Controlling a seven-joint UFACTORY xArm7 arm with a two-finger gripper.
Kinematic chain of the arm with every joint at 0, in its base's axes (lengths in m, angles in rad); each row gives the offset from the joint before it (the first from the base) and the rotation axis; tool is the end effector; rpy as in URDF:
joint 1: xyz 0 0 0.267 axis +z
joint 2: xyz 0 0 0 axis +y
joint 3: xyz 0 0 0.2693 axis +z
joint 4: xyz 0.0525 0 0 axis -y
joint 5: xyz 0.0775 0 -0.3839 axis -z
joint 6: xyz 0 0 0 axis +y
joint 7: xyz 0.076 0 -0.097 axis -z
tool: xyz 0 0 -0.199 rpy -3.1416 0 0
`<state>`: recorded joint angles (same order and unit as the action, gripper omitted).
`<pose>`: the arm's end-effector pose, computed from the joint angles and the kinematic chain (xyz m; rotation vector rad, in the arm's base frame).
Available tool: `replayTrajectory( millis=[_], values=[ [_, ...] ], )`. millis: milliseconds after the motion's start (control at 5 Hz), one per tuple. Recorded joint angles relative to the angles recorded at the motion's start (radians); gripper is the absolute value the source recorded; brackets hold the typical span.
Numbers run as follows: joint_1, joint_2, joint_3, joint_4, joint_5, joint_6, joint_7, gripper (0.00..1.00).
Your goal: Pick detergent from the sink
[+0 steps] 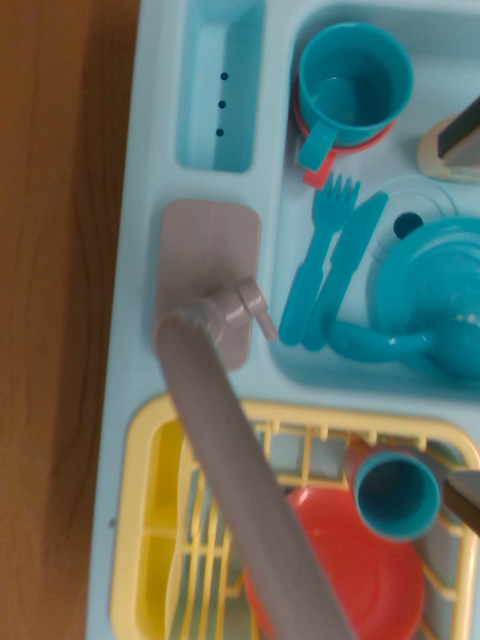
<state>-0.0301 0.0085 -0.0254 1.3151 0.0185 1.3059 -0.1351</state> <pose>0.5213 -0.0240 0.2145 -3.1219 -0.1168 -0.0037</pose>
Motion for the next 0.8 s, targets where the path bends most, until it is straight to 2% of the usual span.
replayTrajectory(
  millis=[200, 400, 600, 800],
  values=[
    [-0.0071, 0.006, -0.011, -0.042, 0.0001, -0.045, -0.02, 0.0],
    [-0.0071, 0.006, -0.011, -0.042, 0.0001, -0.045, -0.02, 0.0],
    [-0.0146, 0.013, -0.023, -0.087, 0.0002, -0.093, -0.041, 0.0],
    [-0.0146, 0.013, -0.023, -0.087, 0.0002, -0.093, -0.041, 0.0]
  ],
)
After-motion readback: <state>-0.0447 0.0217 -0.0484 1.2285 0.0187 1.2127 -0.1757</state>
